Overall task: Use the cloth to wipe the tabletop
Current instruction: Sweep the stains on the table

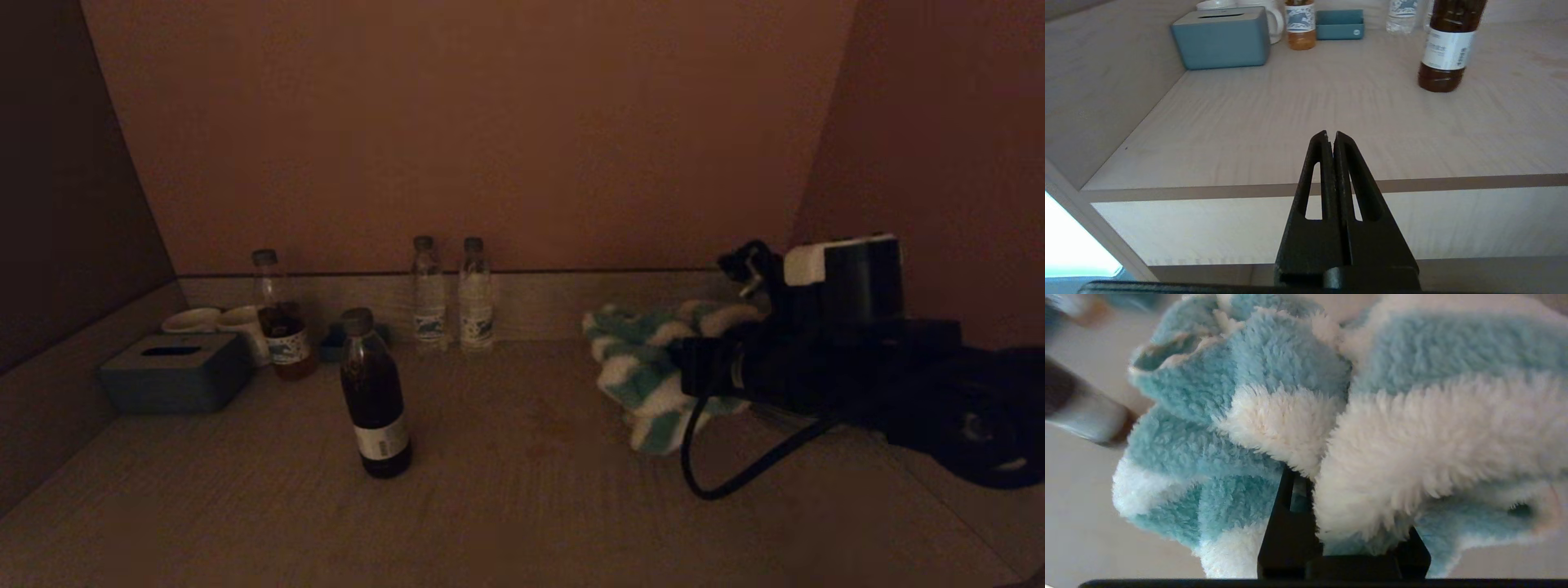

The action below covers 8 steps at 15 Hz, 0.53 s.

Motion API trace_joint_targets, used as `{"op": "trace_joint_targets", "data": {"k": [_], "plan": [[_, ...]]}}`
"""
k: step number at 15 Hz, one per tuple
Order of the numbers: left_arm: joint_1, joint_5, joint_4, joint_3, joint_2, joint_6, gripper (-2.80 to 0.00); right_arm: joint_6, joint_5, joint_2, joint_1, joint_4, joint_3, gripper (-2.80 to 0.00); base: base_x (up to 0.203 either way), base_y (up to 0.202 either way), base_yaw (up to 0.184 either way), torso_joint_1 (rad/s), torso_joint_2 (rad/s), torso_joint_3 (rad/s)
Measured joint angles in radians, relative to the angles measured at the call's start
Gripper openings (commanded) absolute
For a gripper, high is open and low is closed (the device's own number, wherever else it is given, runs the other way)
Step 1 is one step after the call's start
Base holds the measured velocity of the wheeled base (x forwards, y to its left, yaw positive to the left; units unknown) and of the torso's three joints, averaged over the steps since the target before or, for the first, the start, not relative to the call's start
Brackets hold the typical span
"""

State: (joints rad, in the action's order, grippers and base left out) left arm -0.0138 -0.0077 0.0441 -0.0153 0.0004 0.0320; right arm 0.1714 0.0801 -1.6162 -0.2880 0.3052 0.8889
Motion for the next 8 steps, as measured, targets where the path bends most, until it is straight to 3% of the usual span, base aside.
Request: {"op": "trace_joint_targets", "data": {"k": [8], "plan": [[0.0,0.0,0.001,0.0,0.0,0.0,-2.8,-0.007,-0.009,-0.141,-0.071,-0.009,0.261,-2.8,0.0,0.0,0.0,0.0,0.0,0.0]]}}
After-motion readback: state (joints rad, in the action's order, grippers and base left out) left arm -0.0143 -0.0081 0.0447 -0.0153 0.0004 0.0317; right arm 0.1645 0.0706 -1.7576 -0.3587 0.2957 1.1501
